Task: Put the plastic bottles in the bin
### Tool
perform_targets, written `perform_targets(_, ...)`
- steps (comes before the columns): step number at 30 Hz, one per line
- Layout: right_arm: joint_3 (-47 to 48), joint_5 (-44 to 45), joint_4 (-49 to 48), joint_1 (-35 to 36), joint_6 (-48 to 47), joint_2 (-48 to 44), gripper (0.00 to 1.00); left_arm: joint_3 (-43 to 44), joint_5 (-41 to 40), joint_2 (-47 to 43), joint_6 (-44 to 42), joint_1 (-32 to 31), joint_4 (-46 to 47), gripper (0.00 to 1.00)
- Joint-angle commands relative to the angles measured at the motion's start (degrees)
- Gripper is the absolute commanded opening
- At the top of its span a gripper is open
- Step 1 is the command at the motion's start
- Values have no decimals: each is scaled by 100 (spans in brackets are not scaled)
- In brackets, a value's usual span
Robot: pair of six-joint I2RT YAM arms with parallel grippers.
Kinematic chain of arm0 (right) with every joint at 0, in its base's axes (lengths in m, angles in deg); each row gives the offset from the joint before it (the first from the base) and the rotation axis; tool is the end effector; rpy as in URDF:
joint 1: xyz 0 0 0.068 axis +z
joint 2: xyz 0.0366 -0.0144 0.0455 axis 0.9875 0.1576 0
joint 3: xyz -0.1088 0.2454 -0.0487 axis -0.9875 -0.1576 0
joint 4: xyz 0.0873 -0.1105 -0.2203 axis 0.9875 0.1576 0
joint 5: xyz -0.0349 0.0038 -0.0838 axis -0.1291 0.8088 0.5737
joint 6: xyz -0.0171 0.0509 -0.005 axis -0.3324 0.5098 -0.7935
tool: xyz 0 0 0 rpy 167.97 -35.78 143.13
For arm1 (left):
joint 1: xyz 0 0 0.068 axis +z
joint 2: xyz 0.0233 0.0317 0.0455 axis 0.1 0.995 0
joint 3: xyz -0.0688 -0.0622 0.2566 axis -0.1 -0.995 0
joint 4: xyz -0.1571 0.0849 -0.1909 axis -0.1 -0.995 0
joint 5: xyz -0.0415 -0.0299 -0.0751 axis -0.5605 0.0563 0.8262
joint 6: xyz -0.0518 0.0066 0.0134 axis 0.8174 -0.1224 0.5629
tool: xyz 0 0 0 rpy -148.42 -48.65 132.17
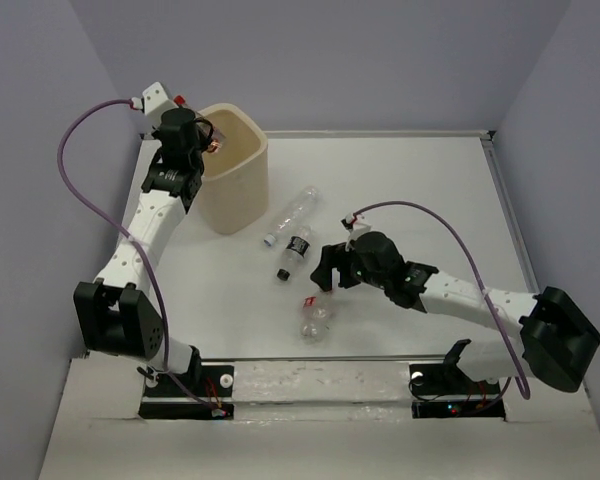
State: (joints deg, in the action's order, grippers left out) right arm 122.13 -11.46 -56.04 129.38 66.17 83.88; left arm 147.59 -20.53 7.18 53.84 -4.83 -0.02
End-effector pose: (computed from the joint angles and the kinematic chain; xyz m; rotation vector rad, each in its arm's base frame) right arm 0.1810 0.2015 0.2134 -0.3114 2.1809 0.7543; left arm 0.3420 -0.0498 0.4080 -0.5375 1.5699 -0.1740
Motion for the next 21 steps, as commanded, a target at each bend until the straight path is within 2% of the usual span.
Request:
perform_targets(1,390,-325,1162,51,-481,-267,91,349,-485,117,-485,28,179,29)
perform_targets(2,372,-99,1311,51,-349,-459,93,331,-538,144,-538,28,170,38)
perform_targets(3,363,-61,1408,51,-200,-539,93,296,-538,153,-538,28,170,54)
perform_targets(4,346,-44,1496,103,46,-601,94,252,-504,144,-538,37,170,80)
perform_targets(6,276,-148,1611,104,275,-672,95,226,-354,83,-512,20,187,99)
perform_targets(9,170,-481,1585,209,732,-567,98,164,-82,-189,-503,-41,196,99)
perform_targets(12,39,-937,1261,332,953,-435,100,111,24,-619,-617,-357,187,99)
perform_targets(15,-111,-1325,759,332,1234,-102,100,-160,234,-1120,-740,-937,135,99)
perform_targets(21,-111,-1204,346,385,1445,733,100,-1135,1096,-2034,-714,-2043,-568,99)
